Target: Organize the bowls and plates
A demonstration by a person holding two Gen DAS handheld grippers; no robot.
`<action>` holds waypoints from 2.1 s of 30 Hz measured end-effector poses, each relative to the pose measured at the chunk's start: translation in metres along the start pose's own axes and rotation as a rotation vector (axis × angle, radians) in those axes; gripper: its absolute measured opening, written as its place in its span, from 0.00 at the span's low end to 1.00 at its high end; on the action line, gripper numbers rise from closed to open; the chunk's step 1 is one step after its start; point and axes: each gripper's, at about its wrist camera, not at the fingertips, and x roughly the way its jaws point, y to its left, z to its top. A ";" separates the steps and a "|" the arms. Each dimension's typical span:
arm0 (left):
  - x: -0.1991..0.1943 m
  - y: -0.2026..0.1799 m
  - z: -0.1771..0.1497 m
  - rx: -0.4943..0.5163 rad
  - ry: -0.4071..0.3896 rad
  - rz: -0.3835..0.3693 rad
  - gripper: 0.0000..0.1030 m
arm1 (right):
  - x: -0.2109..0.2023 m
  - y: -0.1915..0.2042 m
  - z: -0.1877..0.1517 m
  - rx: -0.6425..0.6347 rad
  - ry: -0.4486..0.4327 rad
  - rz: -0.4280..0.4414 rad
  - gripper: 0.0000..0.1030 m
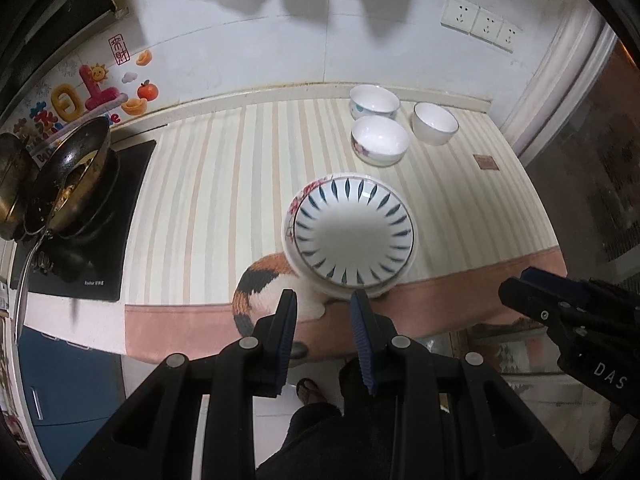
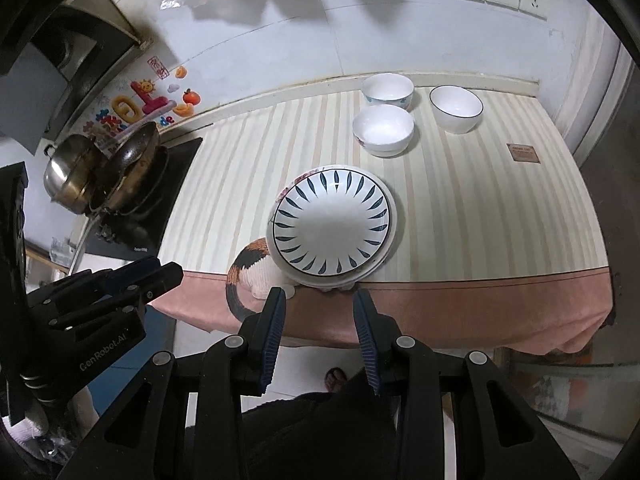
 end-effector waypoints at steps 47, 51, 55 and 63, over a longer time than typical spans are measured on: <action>0.245 -0.101 0.200 -0.050 0.281 -0.121 0.19 | 0.238 -0.188 0.237 0.139 0.193 0.027 0.13; 0.231 -0.127 0.181 -0.007 0.279 -0.141 0.19 | 0.210 -0.199 0.212 0.151 0.182 0.013 0.13; 0.228 -0.144 0.172 0.034 0.292 -0.157 0.19 | 0.194 -0.208 0.184 0.175 0.195 0.004 0.13; 0.242 -0.170 0.131 0.105 0.352 -0.157 0.19 | 0.191 -0.240 0.132 0.235 0.232 -0.011 0.13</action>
